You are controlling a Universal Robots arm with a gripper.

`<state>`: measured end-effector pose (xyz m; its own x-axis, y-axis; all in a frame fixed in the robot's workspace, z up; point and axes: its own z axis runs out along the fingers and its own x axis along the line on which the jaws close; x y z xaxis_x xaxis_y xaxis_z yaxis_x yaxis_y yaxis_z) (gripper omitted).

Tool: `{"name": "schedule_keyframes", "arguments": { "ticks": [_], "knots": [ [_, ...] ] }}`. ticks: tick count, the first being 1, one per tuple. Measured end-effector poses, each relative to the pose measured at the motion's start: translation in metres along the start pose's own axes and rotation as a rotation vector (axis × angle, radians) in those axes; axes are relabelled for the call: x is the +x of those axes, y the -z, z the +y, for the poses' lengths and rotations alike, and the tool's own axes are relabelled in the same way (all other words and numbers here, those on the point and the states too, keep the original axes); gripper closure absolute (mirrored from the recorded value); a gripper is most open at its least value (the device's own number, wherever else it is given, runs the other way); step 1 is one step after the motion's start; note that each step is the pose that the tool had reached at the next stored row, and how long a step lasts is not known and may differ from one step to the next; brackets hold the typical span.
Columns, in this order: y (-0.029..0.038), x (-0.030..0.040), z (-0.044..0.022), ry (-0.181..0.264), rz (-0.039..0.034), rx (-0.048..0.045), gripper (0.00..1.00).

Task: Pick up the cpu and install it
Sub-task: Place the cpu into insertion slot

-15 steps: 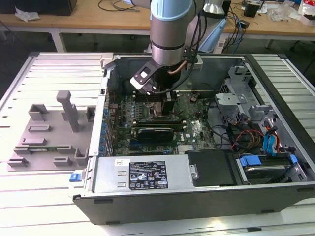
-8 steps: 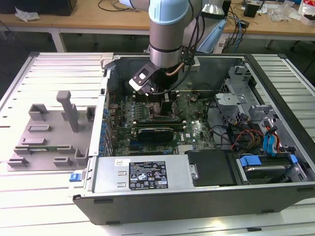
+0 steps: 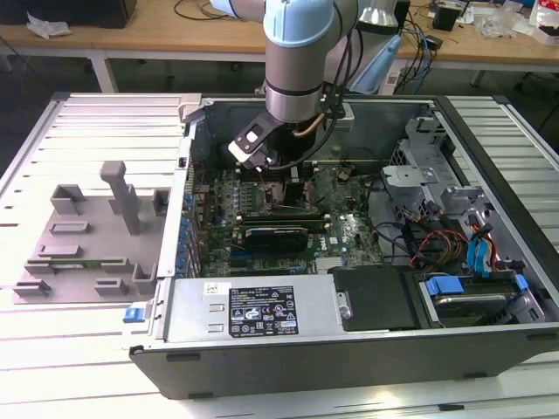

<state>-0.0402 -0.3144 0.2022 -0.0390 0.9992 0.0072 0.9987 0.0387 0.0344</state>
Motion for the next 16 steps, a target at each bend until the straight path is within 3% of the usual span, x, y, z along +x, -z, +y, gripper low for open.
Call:
{"name": "schedule_keyframes", "arguments": {
  "ticks": [16],
  "knots": [
    [-0.0051, -0.0027, 0.0006, 0.001, -0.0002, 0.0001, 0.45]
  ]
}}
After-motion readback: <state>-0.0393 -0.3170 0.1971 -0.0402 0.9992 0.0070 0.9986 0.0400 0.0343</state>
